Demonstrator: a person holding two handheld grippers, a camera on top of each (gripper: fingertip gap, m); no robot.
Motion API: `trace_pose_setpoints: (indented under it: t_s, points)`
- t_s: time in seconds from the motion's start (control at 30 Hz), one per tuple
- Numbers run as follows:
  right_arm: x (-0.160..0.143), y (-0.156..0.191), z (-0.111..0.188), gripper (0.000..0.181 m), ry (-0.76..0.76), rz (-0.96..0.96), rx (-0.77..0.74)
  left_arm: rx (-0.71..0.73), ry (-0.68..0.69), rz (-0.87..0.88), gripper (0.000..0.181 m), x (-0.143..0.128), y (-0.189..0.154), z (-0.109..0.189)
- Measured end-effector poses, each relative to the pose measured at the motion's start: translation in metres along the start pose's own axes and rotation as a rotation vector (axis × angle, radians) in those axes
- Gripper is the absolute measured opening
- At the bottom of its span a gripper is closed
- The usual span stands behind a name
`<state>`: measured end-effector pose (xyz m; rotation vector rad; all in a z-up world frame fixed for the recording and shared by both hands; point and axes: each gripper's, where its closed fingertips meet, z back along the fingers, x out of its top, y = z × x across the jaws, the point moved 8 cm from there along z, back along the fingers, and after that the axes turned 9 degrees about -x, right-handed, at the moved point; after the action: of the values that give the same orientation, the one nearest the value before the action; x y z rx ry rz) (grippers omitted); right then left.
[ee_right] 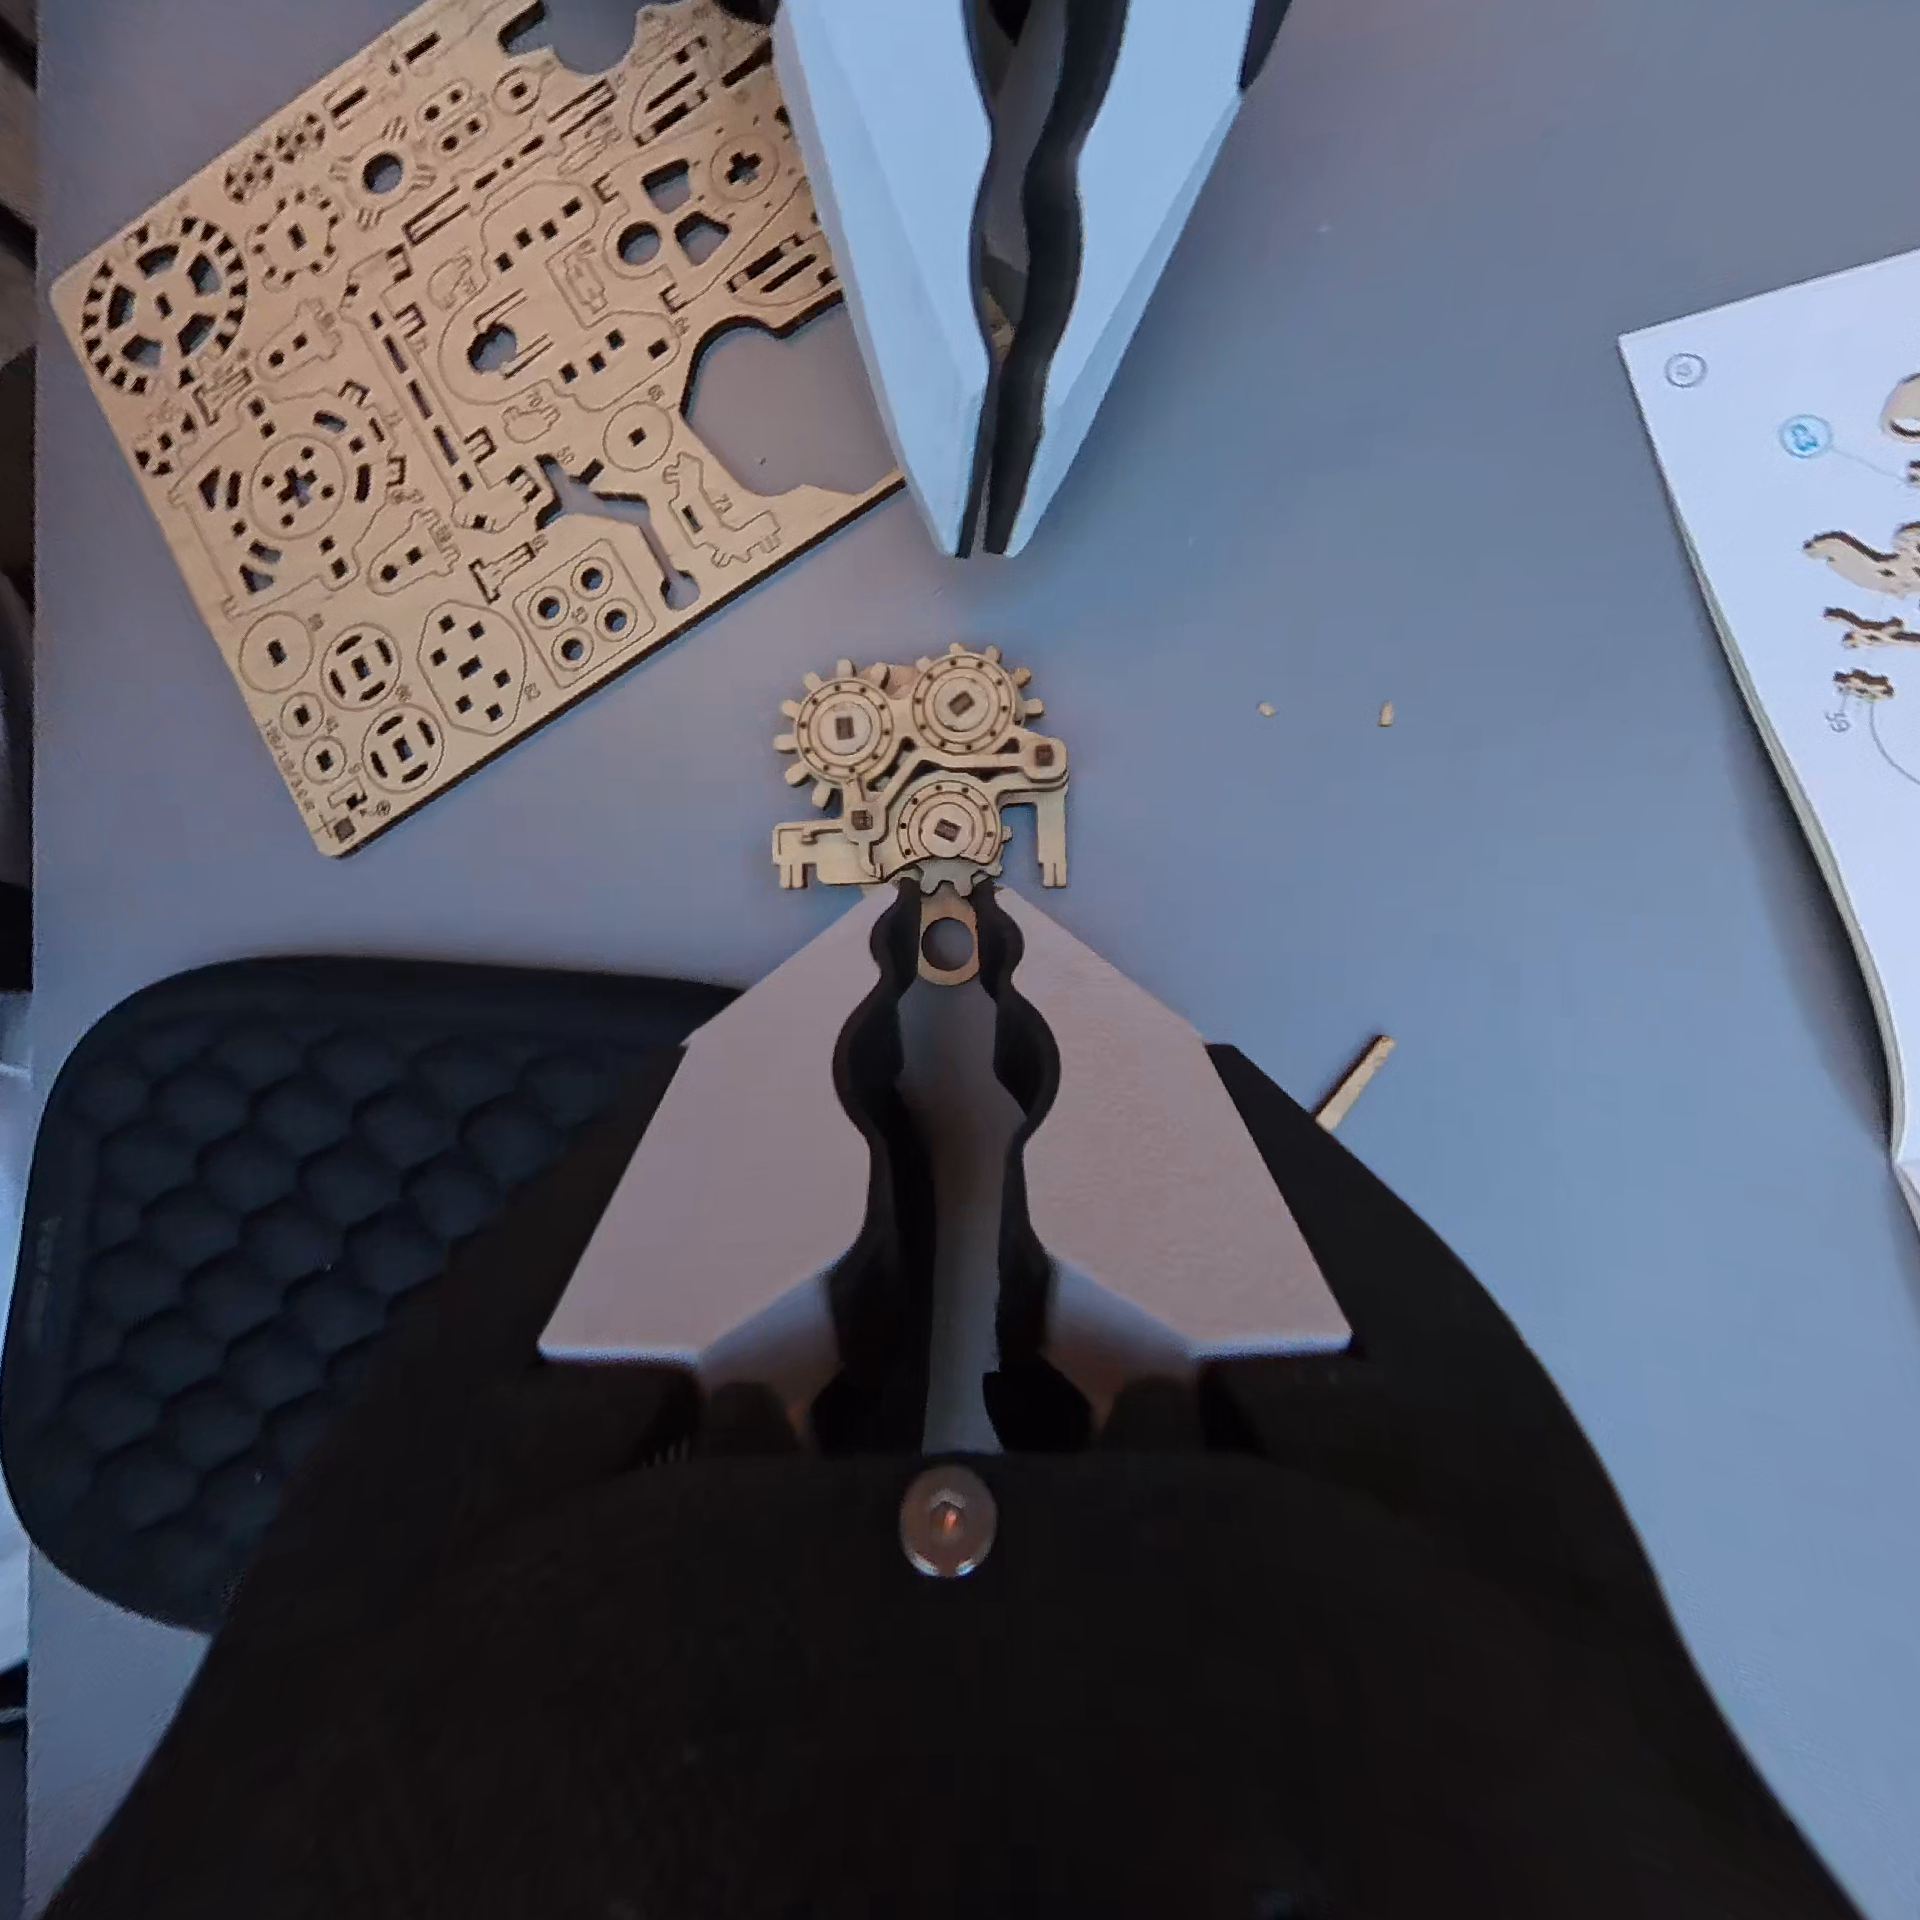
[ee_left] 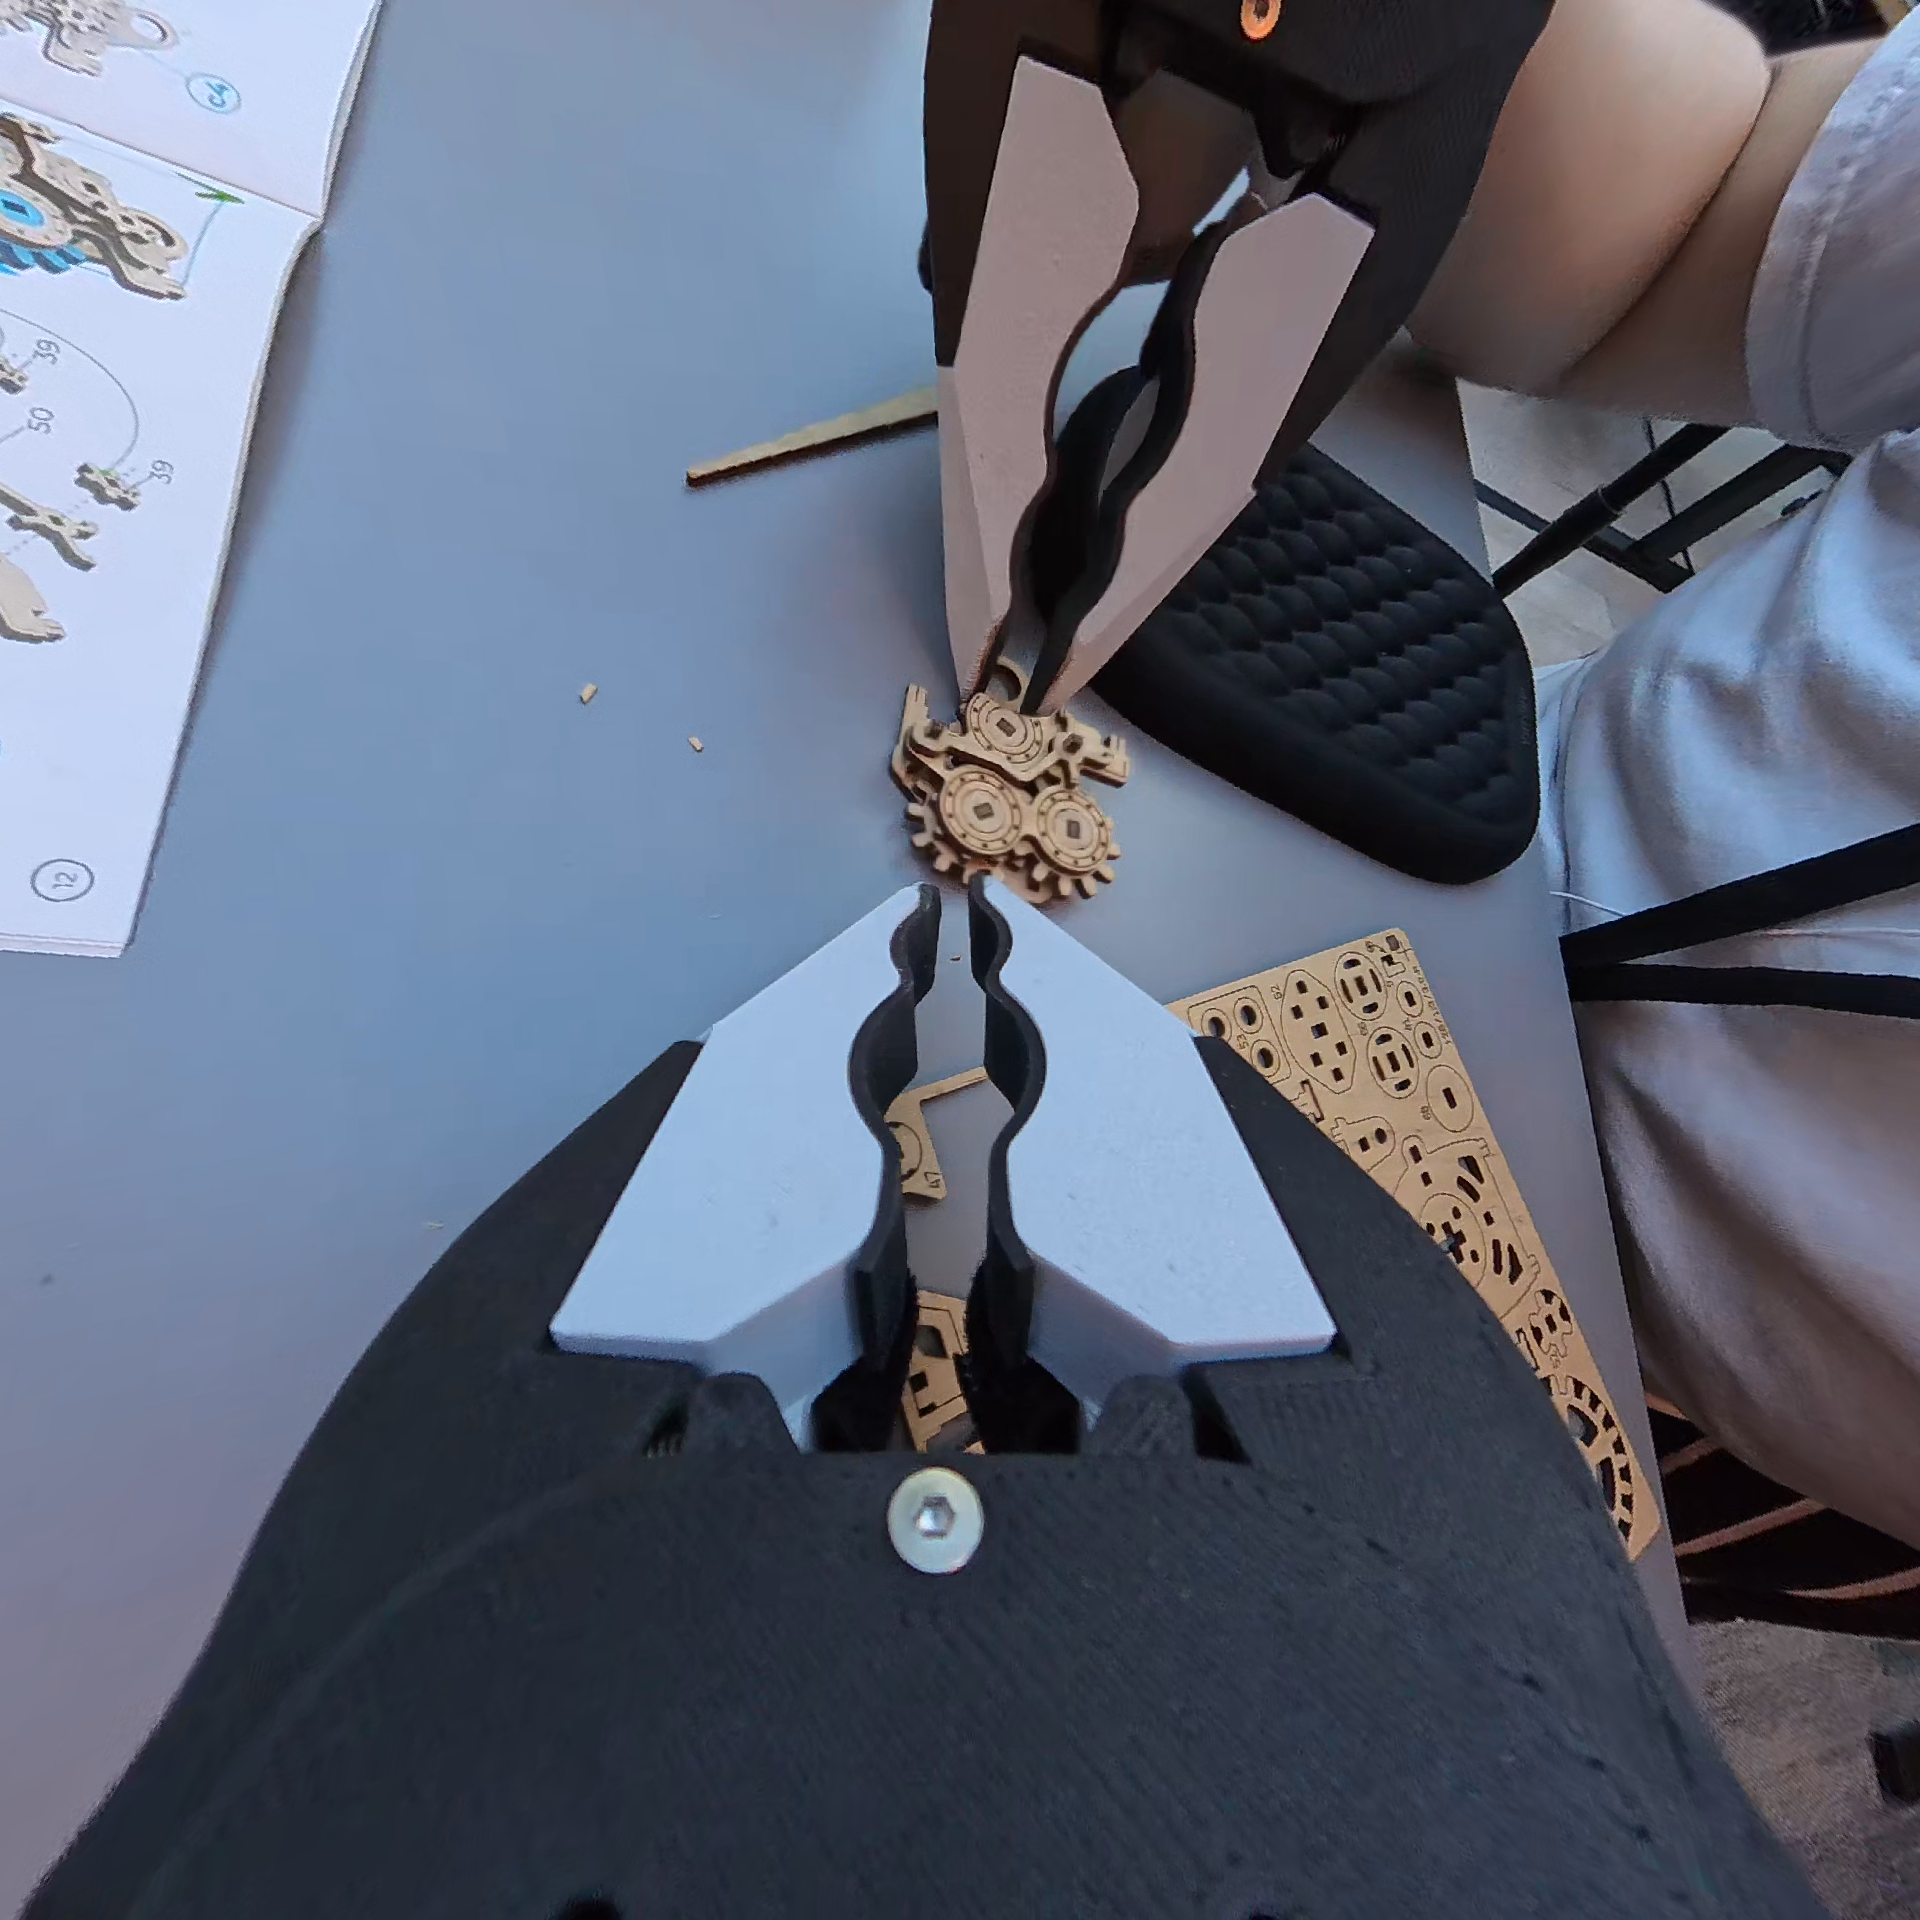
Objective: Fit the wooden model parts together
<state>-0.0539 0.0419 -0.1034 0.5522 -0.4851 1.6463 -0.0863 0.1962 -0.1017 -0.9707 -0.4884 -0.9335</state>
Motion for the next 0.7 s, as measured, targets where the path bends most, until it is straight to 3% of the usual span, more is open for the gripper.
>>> trace_pose_setpoints:
  t_s: [0.17,0.23,0.37,0.53,0.7]
  points:
    - [0.002,-0.004,-0.003,0.010,-0.070,-0.202,-0.170,0.042,0.024,0.012,0.013,0.000,0.002,0.004]
    - [0.003,-0.005,0.001,0.014,-0.108,-0.229,-0.225,0.104,0.073,-0.010,0.026,0.000,0.002,0.002]
    - [0.000,-0.010,0.016,0.018,-0.185,-0.247,-0.232,0.199,0.119,-0.062,0.043,0.003,-0.005,-0.014]
    - [-0.014,-0.012,0.006,0.016,-0.093,-0.247,-0.164,0.351,0.147,-0.154,0.037,0.006,-0.005,-0.022]
    - [-0.013,-0.003,0.006,0.008,-0.101,-0.218,-0.107,0.352,0.130,-0.150,0.026,0.004,0.001,-0.015]
